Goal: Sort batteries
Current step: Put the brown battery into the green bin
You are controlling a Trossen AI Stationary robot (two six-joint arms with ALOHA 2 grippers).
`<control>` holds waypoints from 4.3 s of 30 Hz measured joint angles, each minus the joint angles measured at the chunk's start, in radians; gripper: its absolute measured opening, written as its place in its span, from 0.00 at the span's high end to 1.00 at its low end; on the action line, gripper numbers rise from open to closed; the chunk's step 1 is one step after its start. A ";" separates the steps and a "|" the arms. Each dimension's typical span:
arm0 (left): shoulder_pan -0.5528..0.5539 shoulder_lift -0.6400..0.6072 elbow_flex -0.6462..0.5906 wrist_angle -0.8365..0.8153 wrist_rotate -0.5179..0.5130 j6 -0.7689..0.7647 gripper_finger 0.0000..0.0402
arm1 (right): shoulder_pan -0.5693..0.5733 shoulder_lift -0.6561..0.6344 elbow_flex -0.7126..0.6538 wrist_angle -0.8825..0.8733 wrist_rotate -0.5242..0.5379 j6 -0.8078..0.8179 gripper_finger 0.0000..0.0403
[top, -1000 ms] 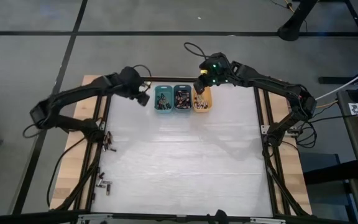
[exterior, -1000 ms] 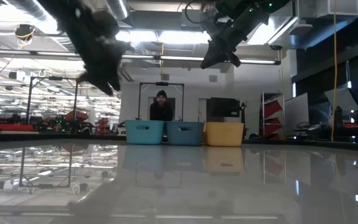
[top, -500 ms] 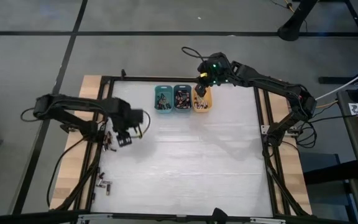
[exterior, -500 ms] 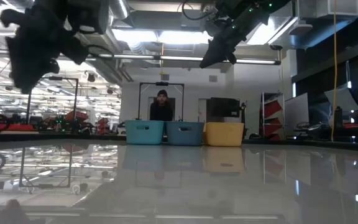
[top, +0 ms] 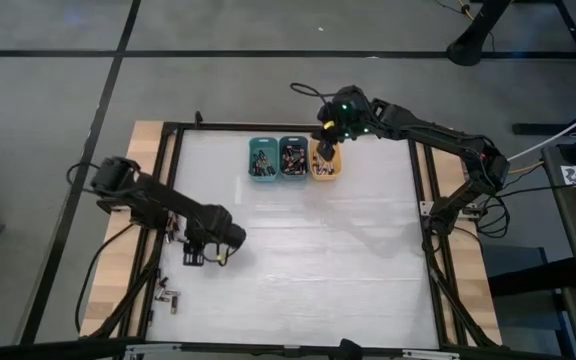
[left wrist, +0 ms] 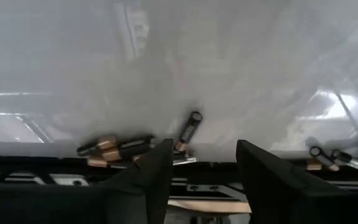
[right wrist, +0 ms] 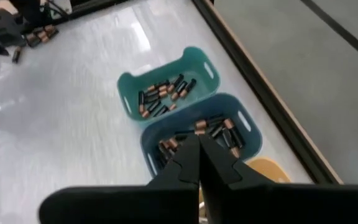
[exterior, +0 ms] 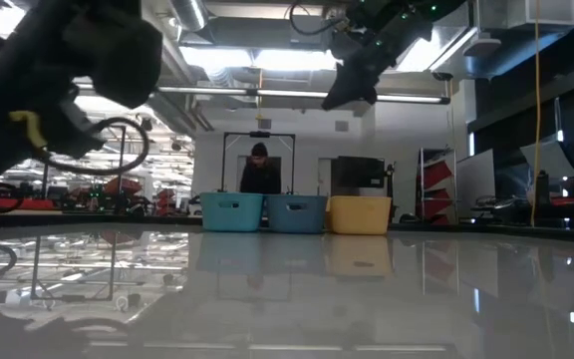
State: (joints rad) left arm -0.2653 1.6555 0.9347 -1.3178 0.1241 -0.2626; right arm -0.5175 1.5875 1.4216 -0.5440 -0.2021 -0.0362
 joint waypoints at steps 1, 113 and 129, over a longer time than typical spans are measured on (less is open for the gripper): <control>-0.013 0.009 -0.001 0.006 0.018 -0.004 0.59 | 0.000 0.000 0.000 -0.009 0.000 -0.007 1.00; 0.204 -0.159 -0.138 0.205 -0.086 -0.153 0.94 | -0.034 0.000 0.000 0.010 -0.030 -0.022 1.00; 0.618 -0.393 -0.021 0.732 -0.074 -0.331 0.95 | -0.109 0.000 0.000 -0.075 -0.081 -0.042 1.00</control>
State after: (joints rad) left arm 0.3530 1.2629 0.9142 -0.5861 0.0499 -0.5940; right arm -0.6267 1.5871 1.4212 -0.6192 -0.2826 -0.0777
